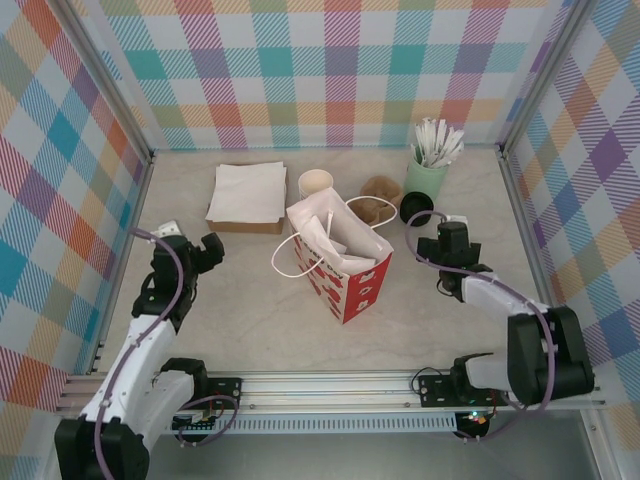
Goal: Pack the takeout coffee
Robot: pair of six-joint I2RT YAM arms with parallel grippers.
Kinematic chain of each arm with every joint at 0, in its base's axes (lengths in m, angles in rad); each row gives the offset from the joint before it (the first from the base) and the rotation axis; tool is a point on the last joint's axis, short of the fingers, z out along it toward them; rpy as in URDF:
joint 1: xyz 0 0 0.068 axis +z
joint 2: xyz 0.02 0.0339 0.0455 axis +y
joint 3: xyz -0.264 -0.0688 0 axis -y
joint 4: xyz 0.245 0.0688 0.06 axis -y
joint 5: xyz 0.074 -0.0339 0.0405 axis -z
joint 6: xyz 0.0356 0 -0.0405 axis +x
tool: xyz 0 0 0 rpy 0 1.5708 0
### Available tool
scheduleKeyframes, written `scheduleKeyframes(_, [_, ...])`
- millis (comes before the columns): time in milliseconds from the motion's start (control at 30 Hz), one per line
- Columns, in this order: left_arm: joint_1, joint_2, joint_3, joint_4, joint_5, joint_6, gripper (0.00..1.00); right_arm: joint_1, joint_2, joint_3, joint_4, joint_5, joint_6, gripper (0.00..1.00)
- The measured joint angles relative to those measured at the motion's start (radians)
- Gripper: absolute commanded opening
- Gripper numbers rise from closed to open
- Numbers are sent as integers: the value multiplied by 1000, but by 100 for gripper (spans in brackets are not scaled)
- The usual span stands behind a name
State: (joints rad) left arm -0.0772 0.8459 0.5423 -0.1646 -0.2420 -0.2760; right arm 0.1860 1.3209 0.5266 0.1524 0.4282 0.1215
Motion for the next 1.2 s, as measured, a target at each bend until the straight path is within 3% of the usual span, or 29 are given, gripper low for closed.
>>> scheduleKeyframes(300, [1,193,-91,248,-31,111,100,-11,156,-43,402,-90,-143,100])
scheduleKeyframes(567, [11,216,-144,417,2,188,100,-101,176,-186,650,-249,-159,100])
scheduleKeyframes(767, [16,289,-187,562,56,215,100,-161,204,-139,640,-346,-134,100])
scheduleKeyframes(1200, [27,707,-199,980,200,277,100,-168,204,-127,640,-386,-122,100])
